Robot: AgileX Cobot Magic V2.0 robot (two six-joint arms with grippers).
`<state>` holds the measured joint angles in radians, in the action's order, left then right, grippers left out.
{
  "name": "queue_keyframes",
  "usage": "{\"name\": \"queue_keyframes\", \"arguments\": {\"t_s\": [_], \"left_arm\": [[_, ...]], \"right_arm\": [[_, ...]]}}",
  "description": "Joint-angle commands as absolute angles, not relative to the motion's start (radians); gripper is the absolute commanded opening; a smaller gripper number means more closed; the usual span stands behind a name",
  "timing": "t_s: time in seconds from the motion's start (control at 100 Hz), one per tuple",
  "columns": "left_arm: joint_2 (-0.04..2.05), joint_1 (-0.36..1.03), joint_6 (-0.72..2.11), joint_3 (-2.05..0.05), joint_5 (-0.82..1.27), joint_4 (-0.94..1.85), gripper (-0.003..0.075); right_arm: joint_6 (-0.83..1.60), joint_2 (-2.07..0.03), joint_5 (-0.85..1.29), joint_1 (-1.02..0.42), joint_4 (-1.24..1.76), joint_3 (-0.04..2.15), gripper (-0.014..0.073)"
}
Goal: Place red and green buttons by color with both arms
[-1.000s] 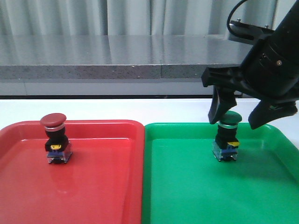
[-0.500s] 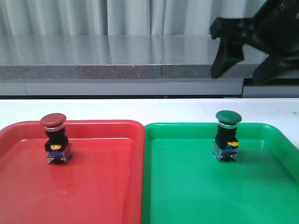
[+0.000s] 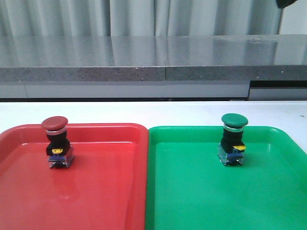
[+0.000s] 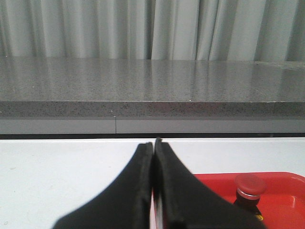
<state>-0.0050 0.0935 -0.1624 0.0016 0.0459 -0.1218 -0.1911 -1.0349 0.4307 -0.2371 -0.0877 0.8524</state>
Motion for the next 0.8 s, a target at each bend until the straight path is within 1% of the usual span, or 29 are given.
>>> {"name": "queue_keyframes", "arguments": {"t_s": [0.0, 0.18, 0.44, 0.5, 0.57, 0.6, 0.61, 0.62, 0.67, 0.69, 0.71, 0.74, 0.75, 0.76, 0.79], "left_arm": [[-0.035, 0.09, -0.17, 0.043, -0.028, -0.122, -0.002], [-0.035, 0.09, -0.17, 0.043, -0.028, -0.122, -0.0019], [-0.035, 0.09, -0.17, 0.043, -0.028, -0.122, -0.0019], [-0.035, 0.09, -0.17, 0.043, -0.028, -0.122, -0.0019], [-0.035, 0.09, -0.17, 0.043, -0.028, -0.122, -0.0019], [-0.035, 0.09, -0.17, 0.043, -0.028, -0.122, -0.0019], [-0.035, 0.09, -0.17, 0.043, -0.028, -0.122, -0.0019], [-0.035, 0.09, -0.17, 0.043, -0.028, -0.122, -0.0019], [-0.035, 0.09, -0.17, 0.043, -0.028, -0.122, -0.0019], [-0.035, 0.09, -0.17, 0.043, -0.028, -0.122, -0.0019], [-0.035, 0.09, -0.17, 0.043, -0.028, -0.122, -0.0019], [-0.035, 0.09, -0.17, 0.043, -0.028, -0.122, -0.0019], [-0.035, 0.09, -0.17, 0.043, -0.028, -0.122, -0.0019], [-0.035, 0.09, -0.17, 0.043, -0.028, -0.122, -0.0019], [-0.035, 0.09, -0.17, 0.043, -0.028, -0.122, -0.002]], "right_arm": [[-0.187, -0.944, 0.393, -0.204, -0.126, 0.836, 0.056], [-0.187, -0.793, 0.391, -0.159, -0.131, 0.724, 0.056], [-0.187, -0.548, 0.4, -0.157, -0.147, 0.591, 0.056], [-0.187, -0.507, 0.404, -0.157, -0.156, 0.57, 0.0542], [-0.187, -0.464, 0.406, -0.157, -0.159, 0.555, 0.0469], [-0.187, -0.45, 0.406, -0.157, -0.159, 0.552, 0.0418], [-0.187, -0.443, 0.406, -0.157, -0.159, 0.553, 0.0418], [-0.187, -0.441, 0.407, -0.157, -0.159, 0.553, 0.0384], [-0.187, -0.424, 0.408, -0.157, -0.159, 0.553, 0.0311], [-0.187, -0.419, 0.408, -0.157, -0.159, 0.553, 0.0262], [-0.187, -0.416, 0.408, -0.157, -0.159, 0.553, 0.0237], [-0.187, -0.415, 0.408, -0.157, -0.159, 0.553, 0.0176], [-0.187, -0.415, 0.408, -0.157, -0.159, 0.553, 0.0176], [-0.187, -0.415, 0.408, -0.157, -0.159, 0.553, 0.0141], [-0.187, -0.415, 0.408, -0.157, -0.159, 0.553, 0.0094]]}}
